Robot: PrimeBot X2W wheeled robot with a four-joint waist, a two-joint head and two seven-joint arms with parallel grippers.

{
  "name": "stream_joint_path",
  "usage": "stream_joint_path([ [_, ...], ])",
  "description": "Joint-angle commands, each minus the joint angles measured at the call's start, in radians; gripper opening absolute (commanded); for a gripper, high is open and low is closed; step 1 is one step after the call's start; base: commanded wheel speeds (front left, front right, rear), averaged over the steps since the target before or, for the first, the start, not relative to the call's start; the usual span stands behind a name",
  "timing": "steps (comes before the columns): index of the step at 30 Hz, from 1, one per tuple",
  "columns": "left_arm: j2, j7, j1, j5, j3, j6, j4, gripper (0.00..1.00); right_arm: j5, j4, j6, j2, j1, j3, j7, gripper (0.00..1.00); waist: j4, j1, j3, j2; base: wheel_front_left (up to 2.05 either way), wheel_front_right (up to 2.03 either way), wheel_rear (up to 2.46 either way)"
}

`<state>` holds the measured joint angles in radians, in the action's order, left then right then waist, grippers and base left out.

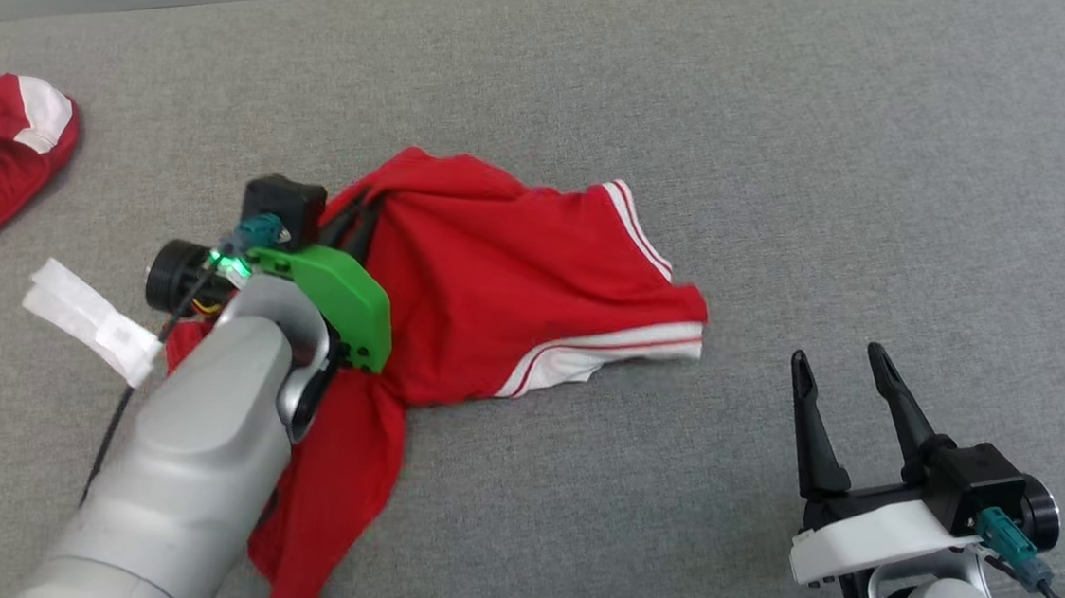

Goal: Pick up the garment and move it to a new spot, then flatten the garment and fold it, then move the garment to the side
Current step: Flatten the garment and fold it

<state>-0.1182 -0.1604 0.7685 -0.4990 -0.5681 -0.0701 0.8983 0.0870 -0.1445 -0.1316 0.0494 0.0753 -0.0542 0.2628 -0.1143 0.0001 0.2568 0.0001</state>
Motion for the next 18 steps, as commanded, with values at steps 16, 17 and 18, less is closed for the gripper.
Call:
stream_joint_path([
  [16, -0.067, -0.105, 0.121, 0.019, 0.061, 0.095, 0.129, 1.0, 0.02, -0.008, 0.002, 0.002, 0.027, 0.008, 0.003, 1.0, -0.012, -0.0001, 0.026, -0.0001, 0.0, 0.0, 0.0],
  [17, -0.068, -0.107, 0.12, 0.034, 0.066, 0.112, 0.088, 1.0, 0.022, -0.005, 0.002, 0.002, 0.025, 0.013, 0.003, 1.0, -0.008, -0.0001, 0.027, -0.0001, 0.0, 0.0, 0.0],
  [18, -0.065, -0.107, 0.114, 0.046, 0.068, 0.116, 0.044, 1.0, 0.023, -0.002, 0.002, 0.002, 0.023, 0.017, 0.003, 1.0, -0.004, -0.0001, 0.028, -0.0001, 0.0, 0.0, 0.0],
])
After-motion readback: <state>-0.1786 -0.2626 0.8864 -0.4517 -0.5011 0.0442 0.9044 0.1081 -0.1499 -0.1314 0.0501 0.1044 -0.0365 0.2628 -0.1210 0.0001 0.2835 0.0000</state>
